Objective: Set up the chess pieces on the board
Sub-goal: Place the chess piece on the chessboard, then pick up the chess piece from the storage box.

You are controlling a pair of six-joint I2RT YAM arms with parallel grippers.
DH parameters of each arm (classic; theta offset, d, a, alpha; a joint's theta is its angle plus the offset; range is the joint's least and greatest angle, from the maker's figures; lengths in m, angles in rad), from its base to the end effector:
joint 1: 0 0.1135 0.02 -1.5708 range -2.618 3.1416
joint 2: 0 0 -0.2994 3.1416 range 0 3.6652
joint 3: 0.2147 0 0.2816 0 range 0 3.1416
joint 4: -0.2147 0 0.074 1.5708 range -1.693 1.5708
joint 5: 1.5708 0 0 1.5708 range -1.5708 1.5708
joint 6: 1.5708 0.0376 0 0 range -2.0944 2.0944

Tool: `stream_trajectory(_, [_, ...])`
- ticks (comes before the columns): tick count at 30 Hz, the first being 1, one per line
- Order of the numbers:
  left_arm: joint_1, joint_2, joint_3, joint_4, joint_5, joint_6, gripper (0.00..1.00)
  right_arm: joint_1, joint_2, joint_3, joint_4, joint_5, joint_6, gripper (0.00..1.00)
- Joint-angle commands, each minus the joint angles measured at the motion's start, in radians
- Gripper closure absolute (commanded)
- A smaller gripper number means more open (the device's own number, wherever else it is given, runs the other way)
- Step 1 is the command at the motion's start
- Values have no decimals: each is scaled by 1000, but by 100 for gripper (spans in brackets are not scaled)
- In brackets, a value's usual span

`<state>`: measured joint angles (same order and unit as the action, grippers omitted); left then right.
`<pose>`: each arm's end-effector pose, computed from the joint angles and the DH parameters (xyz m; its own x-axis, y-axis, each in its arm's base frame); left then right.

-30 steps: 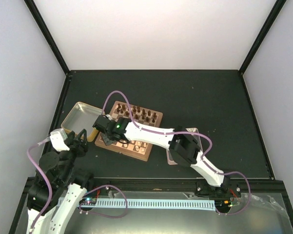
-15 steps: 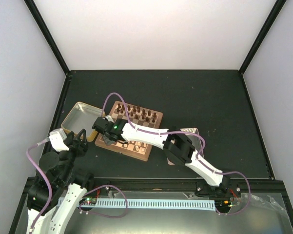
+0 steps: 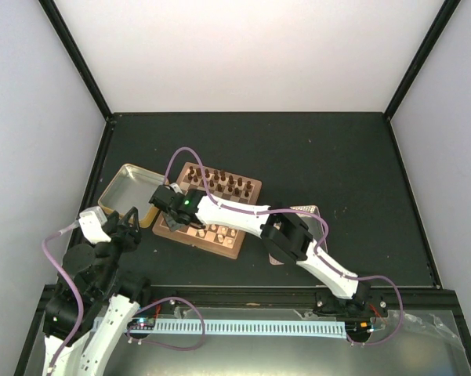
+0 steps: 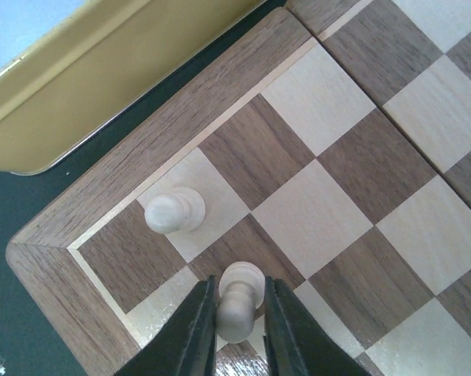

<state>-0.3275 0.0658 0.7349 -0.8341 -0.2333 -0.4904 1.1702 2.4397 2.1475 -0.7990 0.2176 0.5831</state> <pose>0.0112 0.0054 0.3327 -0.1829 -0.4218 -0.8881 0.0124 0.9022 -0.4311 0.2338 0.5313 0.1868 -0.7625 -0.4218 -0.4906 -0.5276 0.8442 0.0942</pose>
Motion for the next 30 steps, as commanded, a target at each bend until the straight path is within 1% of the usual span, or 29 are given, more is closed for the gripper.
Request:
stream_trajectory(1, [4, 10, -1, -17, -11, -5, 37, -9, 10, 6, 2, -22, 0, 78])
stream_trajectory(4, [4, 18, 1, -17, -11, -4, 37, -9, -40, 0, 7, -38, 3, 69])
stream_trajectory(7, [4, 29, 5, -20, -9, -1, 37, -15, -125, -49, 53, -52, 9, 64])
stream_trajectory(11, [4, 30, 9, -14, 0, 4, 37, -35, -266, -147, 102, -46, 42, 60])
stream_trajectory(15, [4, 40, 7, 19, 56, 30, 35, -57, -479, -372, 169, 15, 71, 59])
stream_trajectory(19, [4, 71, -12, 88, 166, 64, 32, -88, -748, -672, 193, 117, 124, 60])
stream_trajectory(21, [4, 95, -18, 129, 227, 77, 31, -101, -907, -822, 160, 185, 163, 60])
stream_trajectory(23, [4, 118, -30, 172, 278, 73, 31, -125, -1020, -945, 95, 221, 205, 60])
stream_trajectory(25, [4, 145, -43, 213, 306, 64, 31, -154, -1117, -1054, 26, 244, 265, 60])
stream_trajectory(27, [4, 170, -52, 247, 316, 55, 31, -173, -1192, -1161, -15, 234, 313, 60])
stream_trajectory(30, [4, 205, -68, 295, 324, 41, 31, -186, -1265, -1286, -8, 179, 348, 61])
